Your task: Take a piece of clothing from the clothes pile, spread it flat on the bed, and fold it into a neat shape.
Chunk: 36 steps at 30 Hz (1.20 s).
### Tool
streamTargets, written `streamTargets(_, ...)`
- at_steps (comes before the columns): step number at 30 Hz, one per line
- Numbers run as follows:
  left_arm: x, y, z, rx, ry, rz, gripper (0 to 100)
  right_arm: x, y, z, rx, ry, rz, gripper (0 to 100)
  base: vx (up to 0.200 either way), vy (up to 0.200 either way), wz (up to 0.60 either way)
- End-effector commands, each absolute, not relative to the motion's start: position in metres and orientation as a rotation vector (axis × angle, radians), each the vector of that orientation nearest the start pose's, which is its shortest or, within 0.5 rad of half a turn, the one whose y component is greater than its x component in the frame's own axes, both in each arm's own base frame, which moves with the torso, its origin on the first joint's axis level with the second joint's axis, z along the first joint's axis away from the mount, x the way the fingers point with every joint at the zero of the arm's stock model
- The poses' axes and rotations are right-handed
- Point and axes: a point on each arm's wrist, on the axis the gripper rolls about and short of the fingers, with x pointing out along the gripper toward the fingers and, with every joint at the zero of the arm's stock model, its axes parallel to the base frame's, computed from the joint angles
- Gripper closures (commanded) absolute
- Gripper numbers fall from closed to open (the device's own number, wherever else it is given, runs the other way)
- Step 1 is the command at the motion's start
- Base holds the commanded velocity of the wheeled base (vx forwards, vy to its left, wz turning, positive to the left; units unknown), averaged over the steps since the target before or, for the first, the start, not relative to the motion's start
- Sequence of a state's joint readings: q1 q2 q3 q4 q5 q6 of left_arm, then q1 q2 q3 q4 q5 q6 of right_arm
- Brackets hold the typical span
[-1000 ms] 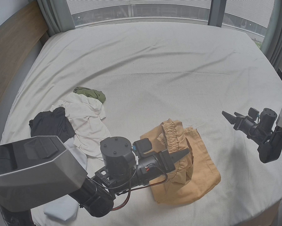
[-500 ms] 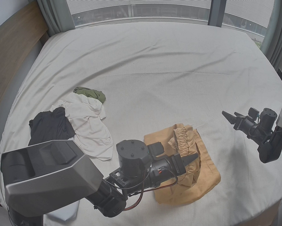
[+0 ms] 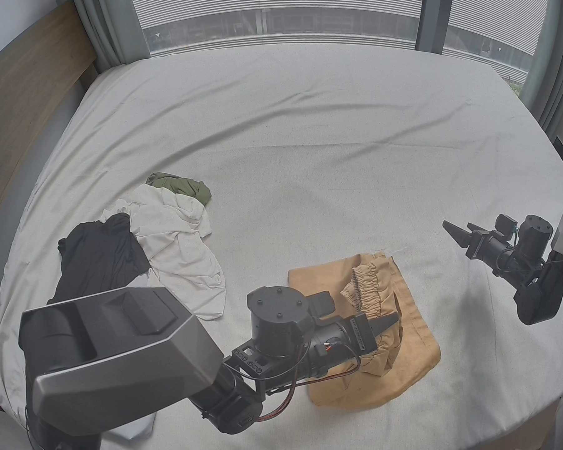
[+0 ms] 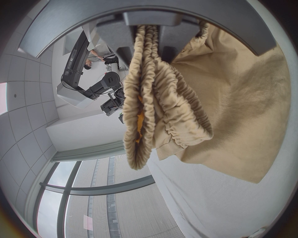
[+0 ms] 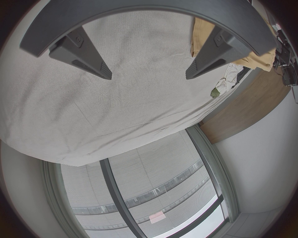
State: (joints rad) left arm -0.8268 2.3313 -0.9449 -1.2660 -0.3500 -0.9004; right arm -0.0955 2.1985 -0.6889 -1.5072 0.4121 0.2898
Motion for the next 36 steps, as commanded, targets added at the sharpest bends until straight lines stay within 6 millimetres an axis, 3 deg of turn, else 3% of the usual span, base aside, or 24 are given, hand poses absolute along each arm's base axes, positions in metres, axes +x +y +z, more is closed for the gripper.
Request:
streamTargets(1,0.2754,-0.3097,0.0468,-0.761,0.64,-1.032,100,0.362,-0.0255,0.073,0.288,0.048,0.315,0,0.0,0.0,0.0)
streamTargets(22,0.2809,-0.3108,0.0437,-0.76,0.648,-1.016,100,0.362,-0.026,0.0747,0.282,0.027,0.317,0,0.0,0.0,0.0)
streamTargets(23,0.2809,-0.3108,0.0437,-0.76,0.648,-1.015,0,0.362,-0.026,0.0747,0.282,0.027,0.317,0,0.0,0.0,0.0)
streamTargets(36,0.2839,-0.3115,0.0426,-0.761,0.642,-0.991,0,0.3617,-0.026,0.0752,0.282,0.025,0.317,0,0.0,0.0,0.0)
